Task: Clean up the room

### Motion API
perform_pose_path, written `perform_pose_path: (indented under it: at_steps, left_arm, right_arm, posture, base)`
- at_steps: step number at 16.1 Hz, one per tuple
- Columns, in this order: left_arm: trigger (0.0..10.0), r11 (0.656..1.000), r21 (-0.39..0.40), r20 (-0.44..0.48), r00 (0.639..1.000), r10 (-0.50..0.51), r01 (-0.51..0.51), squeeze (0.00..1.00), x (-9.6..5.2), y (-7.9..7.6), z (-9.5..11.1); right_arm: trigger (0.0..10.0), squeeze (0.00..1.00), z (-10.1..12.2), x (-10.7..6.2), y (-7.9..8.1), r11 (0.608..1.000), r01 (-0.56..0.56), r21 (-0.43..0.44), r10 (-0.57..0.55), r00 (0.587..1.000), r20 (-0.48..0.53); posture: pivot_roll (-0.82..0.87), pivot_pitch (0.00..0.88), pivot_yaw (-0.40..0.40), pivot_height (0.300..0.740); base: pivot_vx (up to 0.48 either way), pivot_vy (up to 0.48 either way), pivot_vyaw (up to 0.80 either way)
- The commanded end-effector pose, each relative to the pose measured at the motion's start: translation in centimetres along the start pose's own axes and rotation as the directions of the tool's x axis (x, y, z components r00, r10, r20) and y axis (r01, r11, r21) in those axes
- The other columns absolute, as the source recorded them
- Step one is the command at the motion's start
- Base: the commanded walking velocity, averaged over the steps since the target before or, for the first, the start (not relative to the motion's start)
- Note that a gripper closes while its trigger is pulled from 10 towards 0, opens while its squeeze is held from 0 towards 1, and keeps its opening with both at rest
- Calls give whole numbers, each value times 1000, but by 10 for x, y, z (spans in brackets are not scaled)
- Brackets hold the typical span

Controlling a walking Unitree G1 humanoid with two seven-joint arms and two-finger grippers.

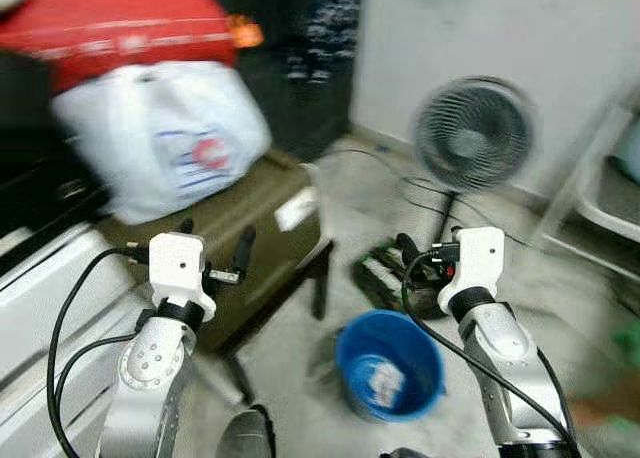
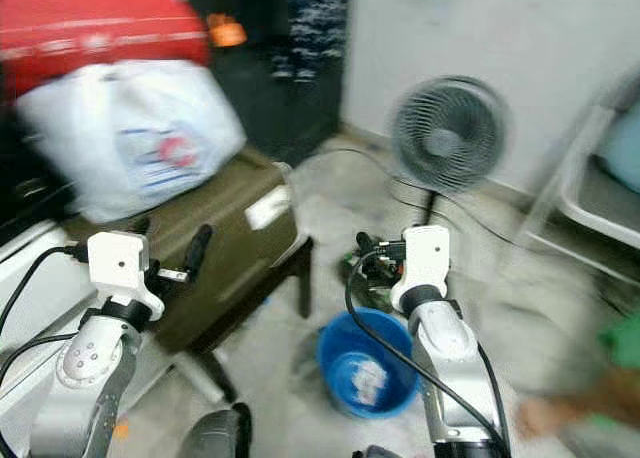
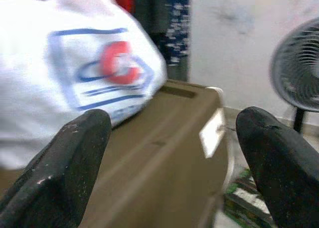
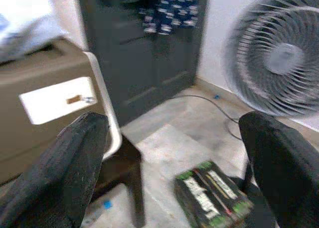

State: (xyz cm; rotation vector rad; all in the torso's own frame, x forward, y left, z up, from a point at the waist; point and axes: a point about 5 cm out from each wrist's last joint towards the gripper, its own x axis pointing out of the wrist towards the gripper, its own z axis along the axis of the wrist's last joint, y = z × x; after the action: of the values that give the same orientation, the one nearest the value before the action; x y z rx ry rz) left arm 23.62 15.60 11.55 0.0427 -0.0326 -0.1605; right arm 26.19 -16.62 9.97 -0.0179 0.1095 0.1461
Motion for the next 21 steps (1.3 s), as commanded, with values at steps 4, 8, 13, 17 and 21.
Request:
perform_pose_path:
  at_steps: [4, 8, 13, 17, 21]
  left_arm:
    - [10000, 1000, 17, -1, 1000, 2, -2, 0, 4, 3, 2]
    - [10000, 1000, 24, -3, 1000, 4, -4, 0, 5, 4, 2]
    - [10000, 1000, 24, -6, 1000, 17, -16, 0, 3, 5, 3]
    - [10000, 999, 49, 5, 1000, 22, -22, 0, 3, 5, 3]
    - [10000, 994, 64, -14, 996, 86, -85, 0, -9, 19, 0]
  right_arm:
    - [10000, 0, 7, 1, -1, 1000, -5, 2, 4, 1000, 20]
    - [10000, 0, 8, 0, 0, 1000, -9, 0, 9, 1000, 20]
    - [10000, 0, 12, 3, 4, 999, -32, -15, 32, 999, 35]
    - [10000, 0, 10, 2, 3, 1000, -28, -13, 28, 999, 29]
    - [10000, 0, 14, -6, -2, 1000, 28, 2, -28, 998, 52]
  posture:
    - [-79, 0, 25, 740]
    - [-82, 0, 24, 740]
    - [-80, 0, 25, 740]
    - [-78, 0, 21, 740]
    - [-82, 0, 32, 740]
  base:
    - [0, 0, 800]
    - [0, 0, 800]
    - [0, 0, 800]
    - [0, 0, 800]
    - [0, 0, 800]
